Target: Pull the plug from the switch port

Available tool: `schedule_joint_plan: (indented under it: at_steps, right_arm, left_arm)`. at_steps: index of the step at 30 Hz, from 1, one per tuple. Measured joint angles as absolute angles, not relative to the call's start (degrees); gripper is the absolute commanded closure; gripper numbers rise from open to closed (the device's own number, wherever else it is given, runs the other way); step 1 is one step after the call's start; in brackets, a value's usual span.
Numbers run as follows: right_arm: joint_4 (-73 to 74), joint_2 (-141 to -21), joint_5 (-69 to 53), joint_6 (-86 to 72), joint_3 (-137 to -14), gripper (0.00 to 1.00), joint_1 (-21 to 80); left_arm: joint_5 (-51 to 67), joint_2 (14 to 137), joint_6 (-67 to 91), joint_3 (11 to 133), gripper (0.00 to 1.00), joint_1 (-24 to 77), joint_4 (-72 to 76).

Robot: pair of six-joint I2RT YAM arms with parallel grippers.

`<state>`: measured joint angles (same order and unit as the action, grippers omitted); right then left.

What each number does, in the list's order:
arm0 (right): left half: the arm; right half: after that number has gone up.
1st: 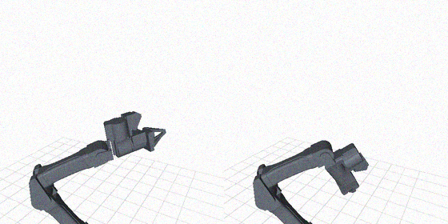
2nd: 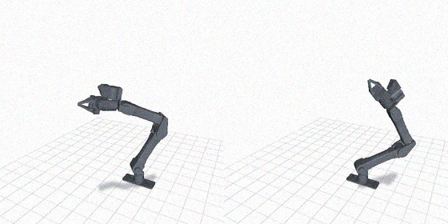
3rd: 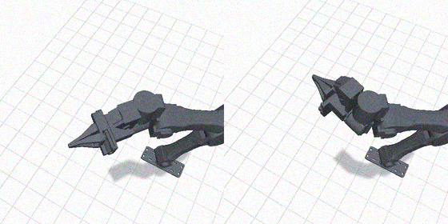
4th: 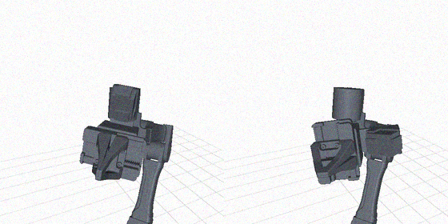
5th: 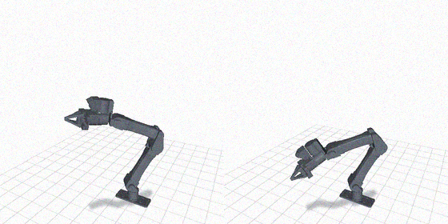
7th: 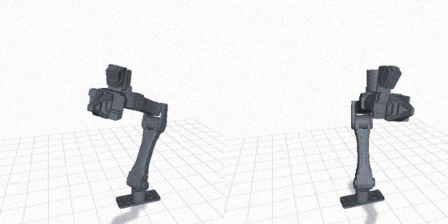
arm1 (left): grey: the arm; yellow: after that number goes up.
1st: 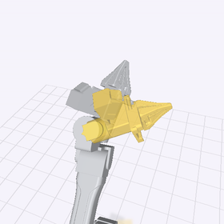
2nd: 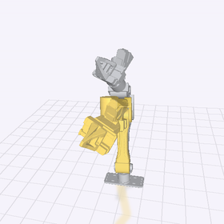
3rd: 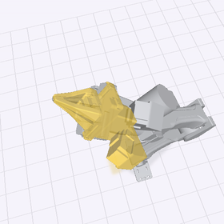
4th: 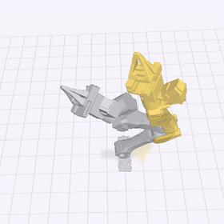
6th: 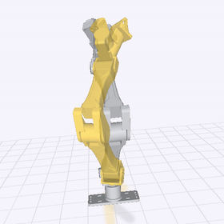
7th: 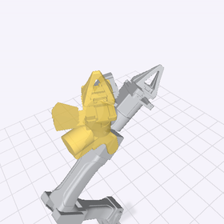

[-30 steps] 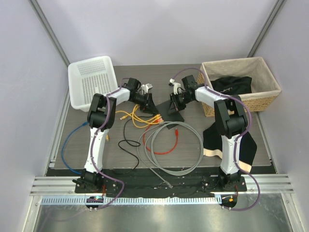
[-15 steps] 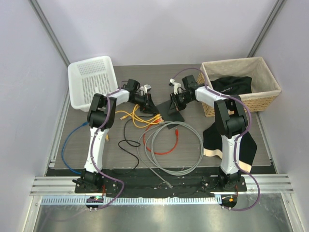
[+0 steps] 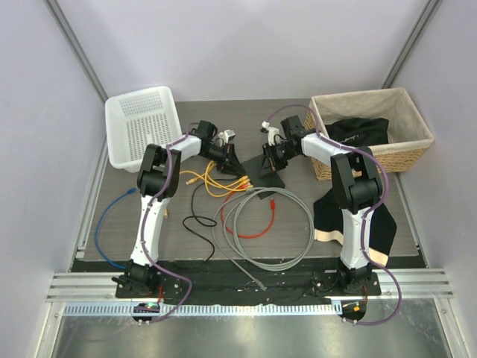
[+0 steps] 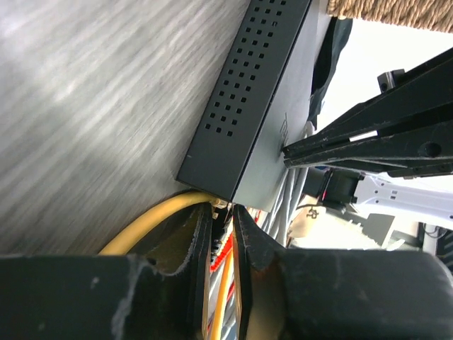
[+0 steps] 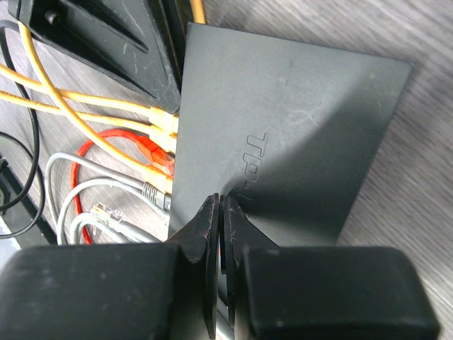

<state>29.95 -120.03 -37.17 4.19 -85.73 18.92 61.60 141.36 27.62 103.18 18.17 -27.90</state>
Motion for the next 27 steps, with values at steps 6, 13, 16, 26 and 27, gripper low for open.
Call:
schedule_joint_plan:
  at_steps: [6,13,16,26,27]
  right_arm:
    - [29.82,-119.98,-36.62,4.38,-85.73,0.92,18.9]
    - [29.87,-119.98,-36.58,4.38,-85.71,0.92,19.0]
    - [29.85,-119.98,-36.56,4.4,-85.71,0.92,19.0]
    - [29.63,-119.87,-36.45,4.38,-85.54,0.92,19.11]
    - [29.63,-119.87,-36.4,4.38,-85.54,0.92,19.16]
  left_arm:
    - [61.1,143.28,21.61,108.44,1.0,18.48,-34.02]
    - [63.64,143.02,17.74,106.65,1.0,18.13,-32.23]
    - [62.15,144.51,13.41,111.59,1.0,18.37,-38.3]
    - [63.0,142.43,12.56,106.48,1.0,18.0,-35.92]
    - [63.11,141.58,13.34,104.51,1.0,17.72,-34.96]
